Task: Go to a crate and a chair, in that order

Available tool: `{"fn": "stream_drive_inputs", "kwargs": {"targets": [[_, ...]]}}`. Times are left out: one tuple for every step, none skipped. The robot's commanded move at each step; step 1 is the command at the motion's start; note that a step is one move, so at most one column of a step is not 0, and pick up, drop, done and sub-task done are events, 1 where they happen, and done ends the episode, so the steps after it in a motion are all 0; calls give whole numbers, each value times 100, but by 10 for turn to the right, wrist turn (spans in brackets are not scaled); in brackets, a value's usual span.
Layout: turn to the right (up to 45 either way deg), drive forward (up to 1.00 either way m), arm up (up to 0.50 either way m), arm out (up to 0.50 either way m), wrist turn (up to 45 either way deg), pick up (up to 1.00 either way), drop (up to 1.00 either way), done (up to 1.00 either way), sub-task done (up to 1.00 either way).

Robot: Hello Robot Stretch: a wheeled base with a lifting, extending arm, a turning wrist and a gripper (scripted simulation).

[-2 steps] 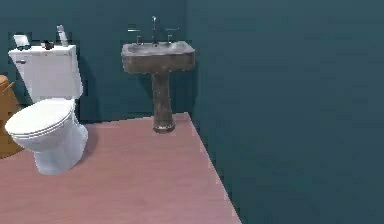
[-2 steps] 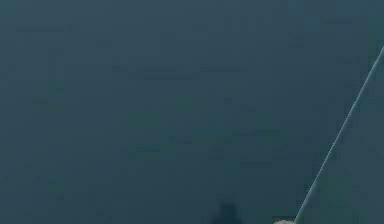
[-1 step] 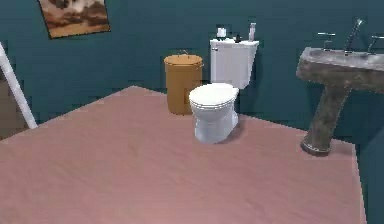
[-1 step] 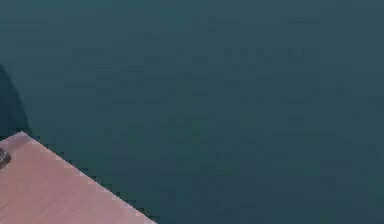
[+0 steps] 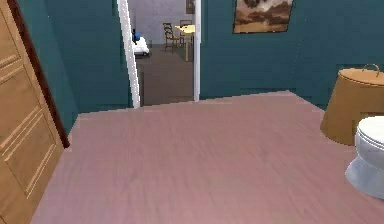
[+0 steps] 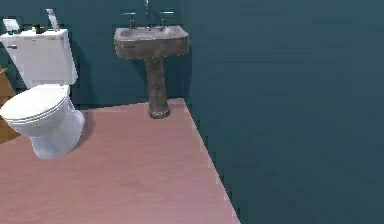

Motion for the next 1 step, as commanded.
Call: {"fn": "stream_drive_inputs", "kwargs": {"targets": [[-30, 0, 0, 0, 0, 0, 0, 0, 0]]}}
